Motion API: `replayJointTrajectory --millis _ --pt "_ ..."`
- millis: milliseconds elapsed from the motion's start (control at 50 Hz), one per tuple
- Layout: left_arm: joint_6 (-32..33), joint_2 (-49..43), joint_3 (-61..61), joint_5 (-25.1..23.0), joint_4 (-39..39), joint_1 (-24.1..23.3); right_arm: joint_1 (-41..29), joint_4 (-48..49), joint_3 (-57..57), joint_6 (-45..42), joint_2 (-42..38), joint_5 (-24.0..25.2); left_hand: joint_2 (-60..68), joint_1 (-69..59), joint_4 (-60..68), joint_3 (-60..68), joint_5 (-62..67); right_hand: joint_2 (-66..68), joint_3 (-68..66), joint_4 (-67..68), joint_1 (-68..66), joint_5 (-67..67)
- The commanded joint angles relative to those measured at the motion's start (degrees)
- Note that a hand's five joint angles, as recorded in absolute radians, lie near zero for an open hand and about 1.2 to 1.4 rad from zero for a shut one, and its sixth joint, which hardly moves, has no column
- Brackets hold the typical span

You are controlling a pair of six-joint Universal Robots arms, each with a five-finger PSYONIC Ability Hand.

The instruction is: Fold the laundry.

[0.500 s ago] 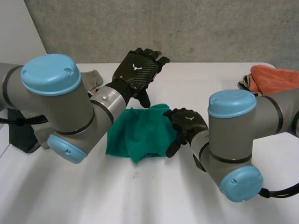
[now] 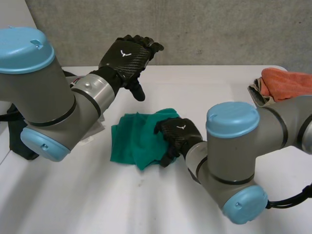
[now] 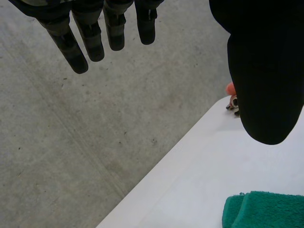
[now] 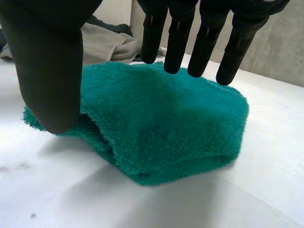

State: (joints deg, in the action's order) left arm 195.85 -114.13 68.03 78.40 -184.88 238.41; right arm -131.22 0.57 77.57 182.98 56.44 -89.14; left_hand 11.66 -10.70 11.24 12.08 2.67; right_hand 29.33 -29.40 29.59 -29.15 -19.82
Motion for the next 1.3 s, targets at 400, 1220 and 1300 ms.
replayJointTrajectory --millis 400,1220,1300 --pt "-0.4 -0.1 0.4 0.0 0.4 0.4 7.5 10.2 5.0 -12.3 3.9 -11.0 -1.7 0.7 -1.2 -2.1 -2.7 50.7 -50.6 50.4 -50.9 -50.2" --pt "1.3 -2.7 1.0 10.3 5.2 -1.4 11.8 45.1 23.3 -54.4 8.3 2.5 -1.7 0.7 -1.2 -2.1 -2.7 50.7 -50.6 50.4 -50.9 -50.2" --pt "0.8 -1.6 2.5 9.9 5.1 -0.5 6.5 49.2 26.6 -57.5 6.3 10.5 -1.7 0.7 -1.2 -2.1 -2.7 50.7 -50.6 50.4 -50.9 -50.2"
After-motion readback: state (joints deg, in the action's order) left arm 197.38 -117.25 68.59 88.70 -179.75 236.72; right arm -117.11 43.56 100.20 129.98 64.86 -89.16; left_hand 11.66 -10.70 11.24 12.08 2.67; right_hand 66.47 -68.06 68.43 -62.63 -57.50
